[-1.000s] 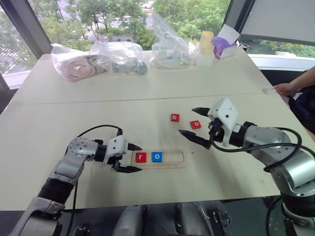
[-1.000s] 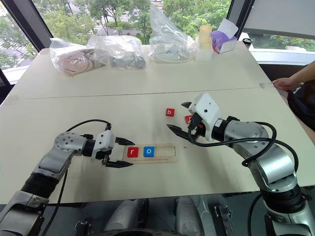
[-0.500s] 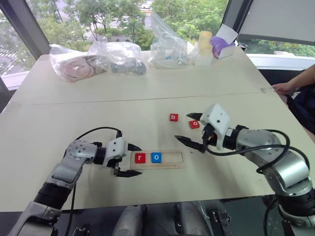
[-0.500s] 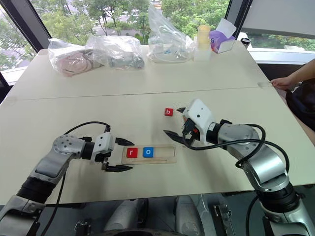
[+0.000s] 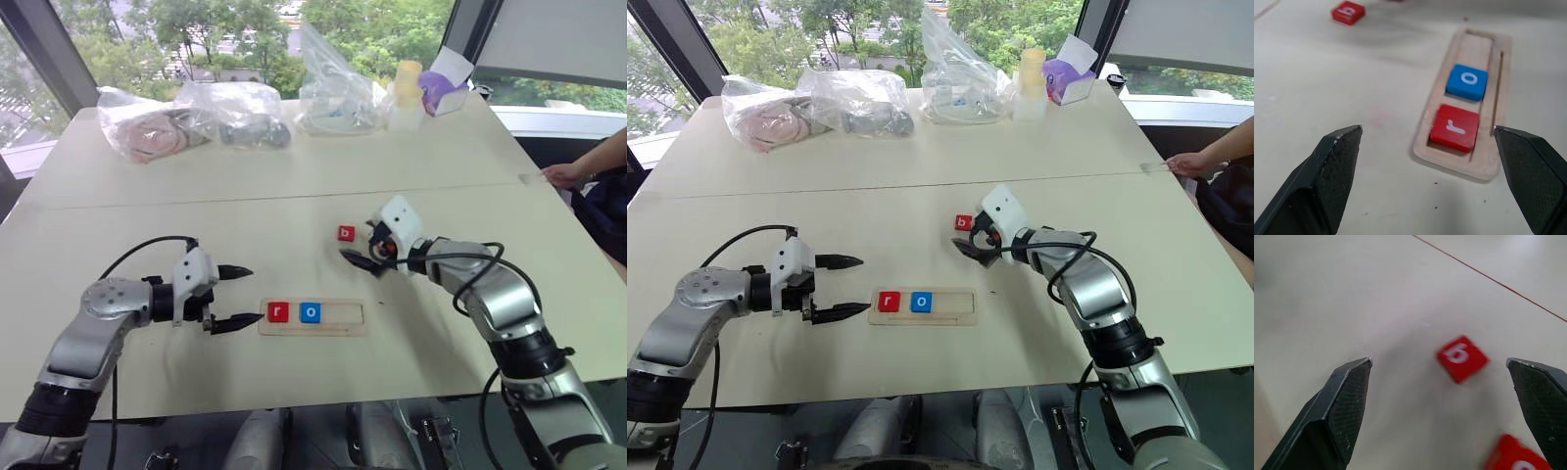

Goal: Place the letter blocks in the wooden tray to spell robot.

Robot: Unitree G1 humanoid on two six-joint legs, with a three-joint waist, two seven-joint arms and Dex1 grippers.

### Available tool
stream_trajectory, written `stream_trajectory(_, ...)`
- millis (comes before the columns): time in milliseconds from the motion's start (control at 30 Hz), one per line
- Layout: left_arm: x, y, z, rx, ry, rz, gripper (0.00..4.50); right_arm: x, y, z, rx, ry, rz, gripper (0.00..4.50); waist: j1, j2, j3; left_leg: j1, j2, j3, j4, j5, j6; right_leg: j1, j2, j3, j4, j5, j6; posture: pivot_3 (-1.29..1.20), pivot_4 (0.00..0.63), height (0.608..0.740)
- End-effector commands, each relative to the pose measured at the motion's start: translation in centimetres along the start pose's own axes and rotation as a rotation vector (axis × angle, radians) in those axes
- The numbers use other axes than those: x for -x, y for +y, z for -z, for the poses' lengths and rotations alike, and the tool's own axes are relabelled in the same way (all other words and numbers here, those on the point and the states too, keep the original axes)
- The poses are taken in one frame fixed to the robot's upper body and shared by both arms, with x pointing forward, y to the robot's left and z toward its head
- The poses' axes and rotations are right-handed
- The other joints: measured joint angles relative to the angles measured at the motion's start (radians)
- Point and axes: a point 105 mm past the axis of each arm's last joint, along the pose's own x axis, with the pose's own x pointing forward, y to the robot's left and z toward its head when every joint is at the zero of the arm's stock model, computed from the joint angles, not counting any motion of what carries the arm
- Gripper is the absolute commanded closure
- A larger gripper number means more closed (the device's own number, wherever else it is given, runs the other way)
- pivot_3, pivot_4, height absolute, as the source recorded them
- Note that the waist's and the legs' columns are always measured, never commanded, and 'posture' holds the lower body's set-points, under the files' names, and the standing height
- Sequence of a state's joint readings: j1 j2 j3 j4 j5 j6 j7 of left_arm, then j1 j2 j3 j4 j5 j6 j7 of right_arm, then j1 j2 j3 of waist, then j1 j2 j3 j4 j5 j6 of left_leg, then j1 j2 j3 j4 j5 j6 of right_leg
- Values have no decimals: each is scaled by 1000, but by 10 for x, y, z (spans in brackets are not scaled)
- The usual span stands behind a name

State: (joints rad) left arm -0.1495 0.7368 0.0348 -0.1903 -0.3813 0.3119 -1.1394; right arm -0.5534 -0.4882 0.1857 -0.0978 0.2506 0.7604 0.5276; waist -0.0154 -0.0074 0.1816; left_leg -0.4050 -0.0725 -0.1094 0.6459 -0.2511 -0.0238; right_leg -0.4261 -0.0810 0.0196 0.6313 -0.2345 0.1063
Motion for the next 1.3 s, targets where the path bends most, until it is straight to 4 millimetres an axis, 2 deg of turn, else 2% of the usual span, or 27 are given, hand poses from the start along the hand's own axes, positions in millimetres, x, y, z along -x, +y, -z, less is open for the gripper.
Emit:
stream_trajectory(33,7,3,-17,-6,-46,-48,35,-7,-9,-10,-78,-2,49,0,0,0,0,0,0,0,0,0,0,0,0,0,0,0,0,0,150,740)
stream_trajectory(100,6,4,-19,-3,-56,-66,35,-13,-6,-11,-107,7,48,0,0,0,0,0,0,0,0,0,0,-1,1,0,0,0,0,0,150,740)
stream_trajectory(233,4,4,-21,-3,-62,-75,35,-20,4,-13,-54,4,8,0,1,0,0,0,0,0,-1,0,0,-1,1,0,0,0,0,0,150,740)
stream_trajectory(400,3,5,-23,-8,-66,-81,35,-29,-3,-8,26,28,-6,0,-1,0,0,0,0,0,-1,0,0,-1,2,0,0,0,0,0,150,740)
stream_trajectory(533,0,4,-24,-11,-75,-85,35,-37,-13,-7,-21,55,15,0,-2,0,0,0,0,1,-1,0,0,-1,2,0,0,0,0,0,150,740)
stream_trajectory(833,-3,2,-25,-5,-86,-103,35,-43,2,-8,-105,90,7,0,-2,0,0,0,0,0,-1,0,-1,-1,2,0,1,0,0,0,150,740)
stream_trajectory(1067,-5,1,-26,-4,-97,-118,35,-46,3,0,-224,150,137,0,-2,1,0,0,0,0,-1,1,-1,-1,2,0,1,1,-1,0,150,740)
stream_trajectory(1300,-6,0,-25,2,-99,-132,35,-43,10,-11,-342,176,308,0,-1,1,0,0,0,0,-2,1,-1,-2,2,0,1,1,-1,0,150,740)
